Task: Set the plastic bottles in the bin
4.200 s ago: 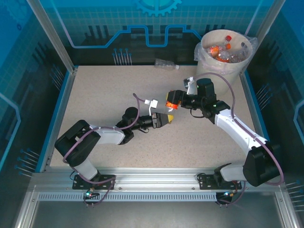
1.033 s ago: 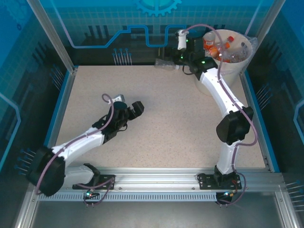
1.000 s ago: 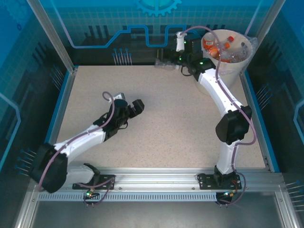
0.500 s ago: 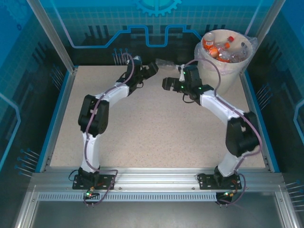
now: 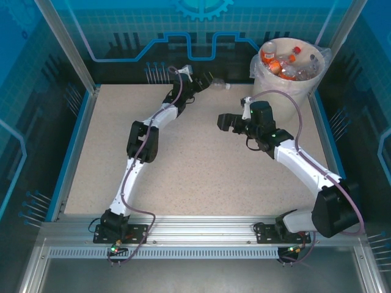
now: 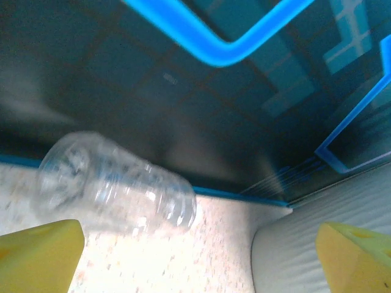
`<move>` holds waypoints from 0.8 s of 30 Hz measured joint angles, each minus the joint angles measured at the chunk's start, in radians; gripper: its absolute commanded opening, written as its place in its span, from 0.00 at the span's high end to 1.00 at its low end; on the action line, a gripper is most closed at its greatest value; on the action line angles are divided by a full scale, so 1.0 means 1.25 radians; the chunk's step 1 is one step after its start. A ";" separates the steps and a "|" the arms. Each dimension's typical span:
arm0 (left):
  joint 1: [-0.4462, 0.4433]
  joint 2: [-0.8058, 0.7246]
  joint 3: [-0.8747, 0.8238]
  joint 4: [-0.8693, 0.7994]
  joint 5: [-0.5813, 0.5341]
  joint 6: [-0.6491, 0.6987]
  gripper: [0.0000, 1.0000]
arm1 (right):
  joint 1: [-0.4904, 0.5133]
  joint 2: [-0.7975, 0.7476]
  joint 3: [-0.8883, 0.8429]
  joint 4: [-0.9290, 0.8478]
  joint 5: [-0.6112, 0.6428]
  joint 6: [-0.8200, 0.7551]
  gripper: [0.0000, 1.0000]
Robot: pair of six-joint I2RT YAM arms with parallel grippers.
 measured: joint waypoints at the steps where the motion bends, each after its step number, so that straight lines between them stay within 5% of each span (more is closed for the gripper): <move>1: 0.002 0.026 0.041 0.000 0.000 0.000 0.02 | 0.000 0.000 -0.002 0.001 0.001 -0.002 0.00; 11: 0.016 0.197 0.266 0.002 -0.010 -0.031 0.01 | -0.011 0.004 -0.001 0.020 0.004 -0.014 0.00; 24: 0.016 0.265 0.309 0.020 0.016 -0.070 0.05 | -0.024 0.068 0.059 0.020 0.003 -0.033 0.00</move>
